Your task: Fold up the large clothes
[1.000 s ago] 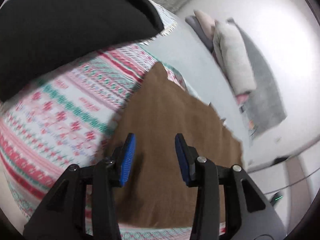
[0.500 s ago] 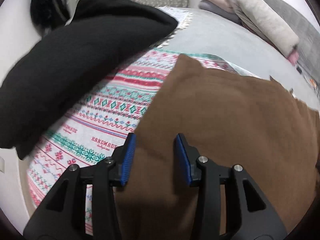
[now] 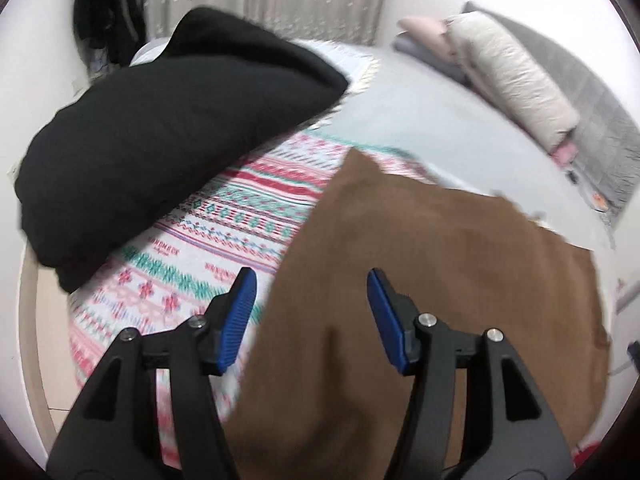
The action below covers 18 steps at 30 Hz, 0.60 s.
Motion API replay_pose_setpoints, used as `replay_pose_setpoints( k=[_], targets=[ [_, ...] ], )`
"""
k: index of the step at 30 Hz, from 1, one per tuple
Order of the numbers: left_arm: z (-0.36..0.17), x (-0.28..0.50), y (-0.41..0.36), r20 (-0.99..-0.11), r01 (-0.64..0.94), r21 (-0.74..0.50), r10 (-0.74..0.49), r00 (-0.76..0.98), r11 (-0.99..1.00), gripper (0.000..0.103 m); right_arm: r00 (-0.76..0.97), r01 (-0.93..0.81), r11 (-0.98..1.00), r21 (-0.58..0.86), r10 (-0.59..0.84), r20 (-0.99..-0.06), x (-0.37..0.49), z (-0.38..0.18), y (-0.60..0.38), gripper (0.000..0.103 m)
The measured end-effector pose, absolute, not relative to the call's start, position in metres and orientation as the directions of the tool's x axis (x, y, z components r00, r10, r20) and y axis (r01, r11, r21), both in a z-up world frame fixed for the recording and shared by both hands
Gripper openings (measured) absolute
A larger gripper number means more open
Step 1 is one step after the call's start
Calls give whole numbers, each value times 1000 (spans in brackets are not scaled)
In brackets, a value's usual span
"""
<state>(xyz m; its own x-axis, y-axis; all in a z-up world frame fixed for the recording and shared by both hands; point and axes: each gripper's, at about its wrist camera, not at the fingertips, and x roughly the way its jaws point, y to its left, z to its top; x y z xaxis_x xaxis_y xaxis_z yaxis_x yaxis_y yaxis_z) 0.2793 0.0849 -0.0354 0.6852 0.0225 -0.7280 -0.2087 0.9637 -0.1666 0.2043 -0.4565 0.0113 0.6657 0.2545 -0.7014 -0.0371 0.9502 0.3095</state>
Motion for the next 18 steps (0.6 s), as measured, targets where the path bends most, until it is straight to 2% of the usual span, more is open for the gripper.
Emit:
replay_pose_setpoints(
  k=[2, 3, 4, 5, 7, 9, 12, 16, 18],
  targets=[
    [-8, 243, 72, -680, -152, -160, 3, 733, 975, 60, 735, -124, 956, 267, 269, -622, 168, 56, -440, 92],
    [2, 231, 67, -664, -137, -150, 3, 748, 979, 67, 759, -149, 957, 249, 272, -591, 156, 71, -426, 95],
    [12, 217, 64, -645, -118, -149, -6, 764, 982, 79, 781, -175, 955, 239, 282, -558, 144, 85, -412, 99],
    [24, 194, 62, -615, -98, -163, -24, 788, 982, 85, 801, -203, 951, 232, 298, -520, 127, 101, -400, 102],
    [38, 160, 62, -577, -84, -185, -39, 816, 979, 87, 837, -239, 947, 214, 313, -449, 80, 127, -382, 103],
    [49, 133, 62, -564, -84, -176, -31, 825, 981, 89, 857, -238, 954, 180, 294, -424, 45, 140, -367, 103],
    [57, 90, 65, -543, -85, -153, -12, 840, 985, 101, 879, -226, 968, 108, 250, -405, -10, 149, -345, 103],
    [53, 40, 59, -534, -101, -98, 33, 845, 990, 102, 878, -245, 963, 109, 268, -397, -57, 145, -312, 103],
    [47, 25, 52, -542, -67, -86, 10, 841, 994, 102, 862, -251, 961, 116, 277, -425, -70, 133, -293, 103]
  ],
)
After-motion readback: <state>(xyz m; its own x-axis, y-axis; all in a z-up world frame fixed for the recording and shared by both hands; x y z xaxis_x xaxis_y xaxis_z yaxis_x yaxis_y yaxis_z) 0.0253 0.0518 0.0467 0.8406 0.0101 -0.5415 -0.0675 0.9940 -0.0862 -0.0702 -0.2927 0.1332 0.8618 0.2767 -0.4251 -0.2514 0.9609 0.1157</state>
